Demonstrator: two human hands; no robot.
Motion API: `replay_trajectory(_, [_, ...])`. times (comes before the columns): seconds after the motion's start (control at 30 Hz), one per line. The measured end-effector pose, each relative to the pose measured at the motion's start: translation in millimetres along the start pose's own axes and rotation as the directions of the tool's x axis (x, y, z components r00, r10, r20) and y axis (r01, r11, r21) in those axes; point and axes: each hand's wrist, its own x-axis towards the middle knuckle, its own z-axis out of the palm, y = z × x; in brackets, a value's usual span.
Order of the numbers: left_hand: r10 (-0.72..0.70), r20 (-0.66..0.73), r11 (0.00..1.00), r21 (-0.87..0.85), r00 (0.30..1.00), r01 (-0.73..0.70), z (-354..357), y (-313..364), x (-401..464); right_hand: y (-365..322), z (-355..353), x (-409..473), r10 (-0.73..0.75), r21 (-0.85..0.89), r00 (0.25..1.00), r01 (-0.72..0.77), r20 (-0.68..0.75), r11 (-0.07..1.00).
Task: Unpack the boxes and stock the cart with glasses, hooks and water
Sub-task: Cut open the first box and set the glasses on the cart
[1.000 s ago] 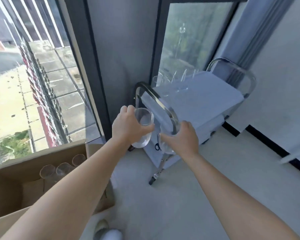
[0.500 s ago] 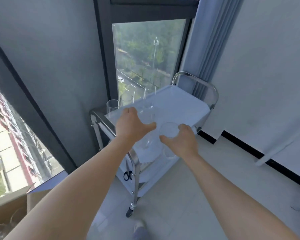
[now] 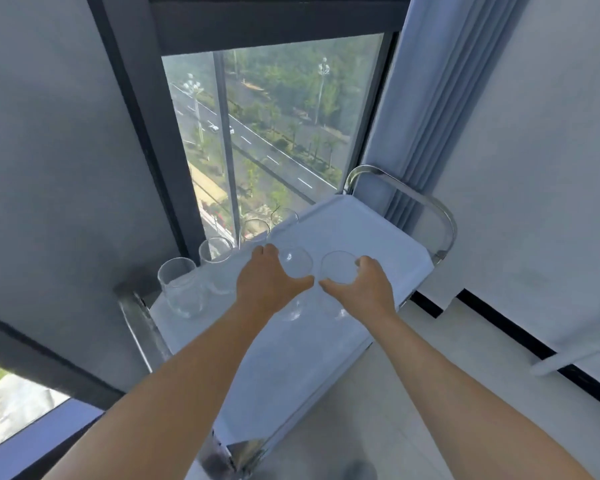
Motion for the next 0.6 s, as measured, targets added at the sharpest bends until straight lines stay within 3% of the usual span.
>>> replay_trajectory(0.27, [-0.122, -0.011, 0.992, 0.026, 0.992, 0.122, 66, 55, 101, 37, -11, 150, -0.1, -0.052, 0.988, 0.107, 0.121, 0.993])
replay_trajectory(0.4, [-0.225, -0.033, 0.967, 0.119, 0.974, 0.227, 91, 83, 144, 51, -20, 222, -0.142, -0.07, 0.967, 0.16, 0.214, 0.985])
replay_trajectory(0.6, [-0.349, -0.091, 0.926, 0.121, 0.933, 0.358, 106, 107, 199, 54, -14, 296, -0.207, -0.068, 0.927, 0.239, 0.314, 0.969])
